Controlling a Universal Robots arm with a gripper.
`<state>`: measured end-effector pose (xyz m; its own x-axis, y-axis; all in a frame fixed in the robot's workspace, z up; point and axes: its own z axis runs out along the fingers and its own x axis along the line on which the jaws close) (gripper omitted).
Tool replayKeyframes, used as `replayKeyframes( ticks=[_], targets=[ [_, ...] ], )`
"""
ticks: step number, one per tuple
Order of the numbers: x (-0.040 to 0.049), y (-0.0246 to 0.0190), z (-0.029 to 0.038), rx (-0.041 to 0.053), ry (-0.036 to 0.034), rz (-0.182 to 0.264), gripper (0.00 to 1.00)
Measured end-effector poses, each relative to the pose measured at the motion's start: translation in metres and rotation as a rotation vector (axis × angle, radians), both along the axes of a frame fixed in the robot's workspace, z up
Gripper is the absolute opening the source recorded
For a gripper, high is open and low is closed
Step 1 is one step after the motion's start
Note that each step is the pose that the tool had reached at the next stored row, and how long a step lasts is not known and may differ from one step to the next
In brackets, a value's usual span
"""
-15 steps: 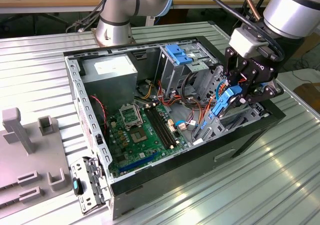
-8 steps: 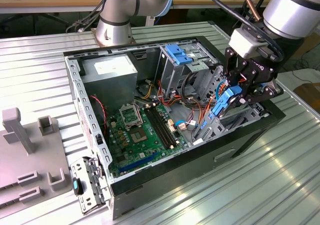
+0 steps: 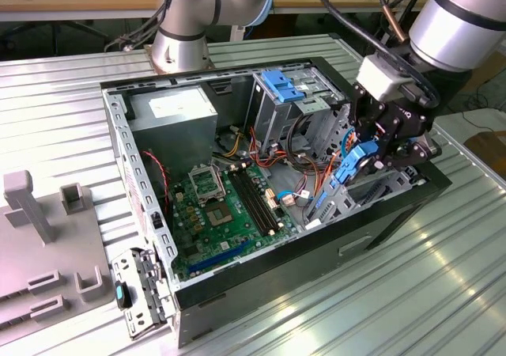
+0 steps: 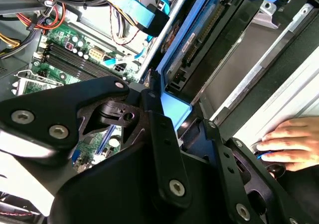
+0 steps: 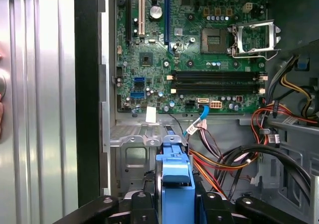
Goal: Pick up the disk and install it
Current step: 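Insert the disk into the insertion slot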
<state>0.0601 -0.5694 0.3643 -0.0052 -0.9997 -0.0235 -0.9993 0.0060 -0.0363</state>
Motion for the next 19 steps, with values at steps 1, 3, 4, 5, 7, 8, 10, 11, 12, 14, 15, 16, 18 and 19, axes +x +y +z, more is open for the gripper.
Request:
replayKeyframes(
  ticks=[1, 3, 4, 5, 7, 8, 10, 11, 12, 14, 15, 16, 18, 19],
  targets=[
    [0.0000, 0.0000, -0.0082, 0.0000, 0.0000, 0.000, 0.37],
    [0.0000, 0.0000, -0.0105, 0.0001, 0.0000, 0.000, 0.37],
    [0.0000, 0.0000, -0.0117, 0.0001, 0.0000, 0.000, 0.37],
    [0.0000, 0.0000, -0.0128, 0.0001, 0.0000, 0.000, 0.37],
    [0.0000, 0.0000, -0.0147, 0.0000, 0.0000, 0.000, 0.37],
    [0.0000, 0.0000, -0.0149, -0.0001, 0.0000, 0.000, 0.37],
    [0.0000, 0.0000, -0.0150, -0.0003, 0.0000, 0.000, 0.37],
    [0.0000, 0.0000, -0.0150, -0.0002, 0.0000, 0.000, 0.37],
    [0.0000, 0.0000, -0.0152, 0.0000, 0.0000, 0.000, 0.37],
    [0.0000, 0.0000, -0.0152, -0.0001, 0.0000, 0.000, 0.37],
    [0.0000, 0.0000, -0.0157, 0.0010, -0.0003, 0.000, 0.37],
    [0.0000, 0.0000, -0.0157, 0.0007, -0.0001, 0.000, 0.38],
    [0.0000, 0.0000, -0.0154, 0.0001, 0.0000, 0.000, 0.45],
    [0.0001, 0.0000, -0.0154, -0.0001, 0.0000, 0.000, 0.45]
  ],
)
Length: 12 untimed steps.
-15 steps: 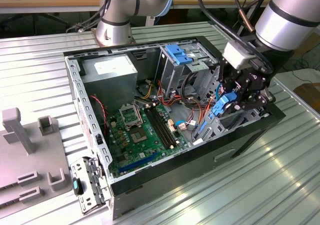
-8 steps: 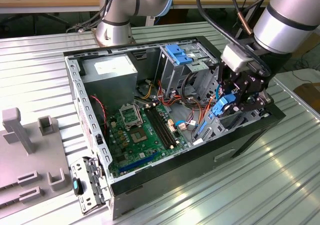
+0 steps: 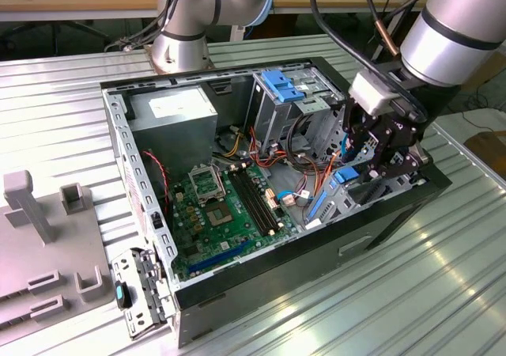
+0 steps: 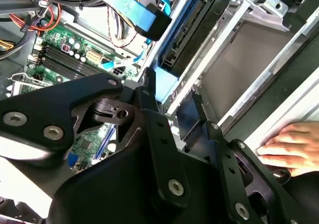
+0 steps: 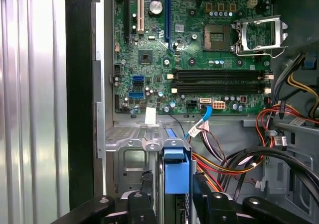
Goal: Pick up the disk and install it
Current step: 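Insert the disk into the insertion slot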
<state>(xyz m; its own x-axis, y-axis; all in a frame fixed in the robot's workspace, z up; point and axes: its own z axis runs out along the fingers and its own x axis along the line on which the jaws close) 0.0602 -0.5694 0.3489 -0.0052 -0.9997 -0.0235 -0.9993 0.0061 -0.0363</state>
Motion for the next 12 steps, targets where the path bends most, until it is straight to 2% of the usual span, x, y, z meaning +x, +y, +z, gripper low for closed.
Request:
replayKeyframes(
  ticks=[2, 5, 7, 9, 12],
  targets=[
    [0.0041, 0.0000, -0.0003, 0.0003, 0.0000, 0.000, 0.43],
    [0.0134, 0.0000, -0.0006, 0.0001, 0.0000, 0.000, 0.24],
    [0.0205, 0.0000, -0.0008, 0.0001, 0.0001, 0.000, 0.24],
    [0.0283, 0.0000, -0.0011, 0.0002, 0.0000, 0.000, 0.12],
    [0.0362, 0.0001, -0.0013, 0.0001, 0.0000, 0.000, 0.11]
  ],
)
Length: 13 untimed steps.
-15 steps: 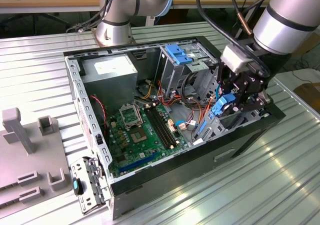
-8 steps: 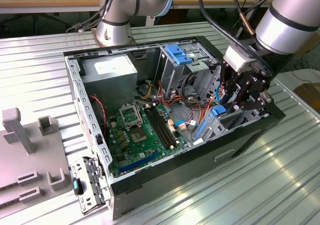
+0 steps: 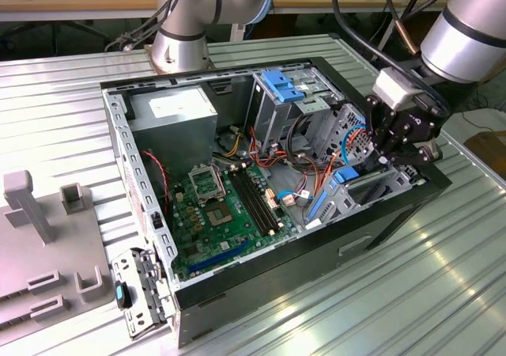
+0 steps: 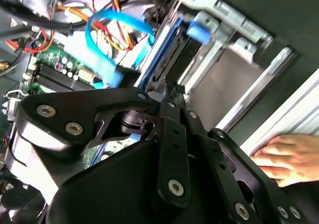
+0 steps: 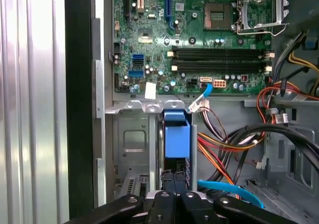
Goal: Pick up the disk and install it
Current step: 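Insert the disk into the insertion slot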
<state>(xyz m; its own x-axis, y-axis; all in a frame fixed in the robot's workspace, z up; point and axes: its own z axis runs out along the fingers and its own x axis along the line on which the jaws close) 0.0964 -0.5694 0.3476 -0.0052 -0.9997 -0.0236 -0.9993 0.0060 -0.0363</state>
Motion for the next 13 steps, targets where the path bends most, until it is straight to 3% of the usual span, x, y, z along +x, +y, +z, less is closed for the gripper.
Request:
replayKeyframes(
  ticks=[10, 13],
  targets=[
    [0.0154, 0.0001, -0.0009, 0.0001, 0.0000, 0.000, 0.11],
    [0.0156, 0.0000, -0.0009, 0.0000, 0.0000, 0.000, 0.11]
  ],
)
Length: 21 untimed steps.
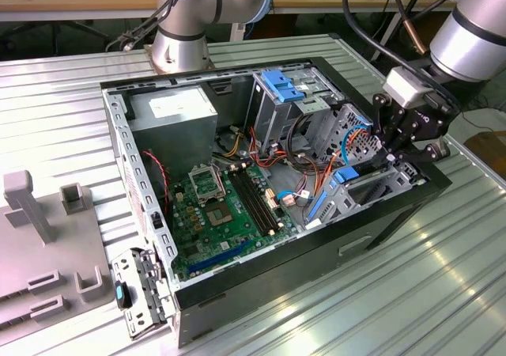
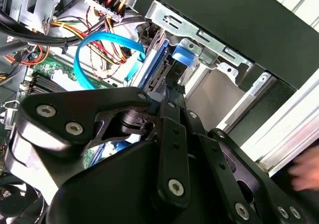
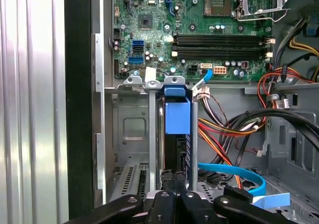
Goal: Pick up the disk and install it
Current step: 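Insert the disk into the insertion slot, then insert the first disk wire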
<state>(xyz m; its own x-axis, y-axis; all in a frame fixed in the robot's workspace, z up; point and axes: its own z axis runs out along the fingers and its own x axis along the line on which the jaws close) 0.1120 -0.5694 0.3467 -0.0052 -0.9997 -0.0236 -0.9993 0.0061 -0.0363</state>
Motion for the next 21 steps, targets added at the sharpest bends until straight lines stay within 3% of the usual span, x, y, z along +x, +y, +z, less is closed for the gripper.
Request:
replayKeyframes(
  ticks=[6, 8, 10, 12, 18, 21],
  targets=[
    [0.0006, 0.0000, -0.0001, 0.0000, 0.0000, 0.000, 0.11],
    [0.0006, 0.0001, 0.0131, -0.0001, 0.0000, 0.000, 0.11],
    [0.0006, 0.0001, 0.0306, -0.0001, 0.0000, 0.000, 0.11],
    [0.0006, 0.0001, 0.0411, -0.0001, 0.0002, 0.012, 0.11],
    [0.0006, 0.0001, 0.0414, -0.0001, 0.0002, 0.145, 0.11],
    [0.0034, 0.0004, 0.0407, 0.0001, 0.0002, 0.188, 0.11]
  ],
)
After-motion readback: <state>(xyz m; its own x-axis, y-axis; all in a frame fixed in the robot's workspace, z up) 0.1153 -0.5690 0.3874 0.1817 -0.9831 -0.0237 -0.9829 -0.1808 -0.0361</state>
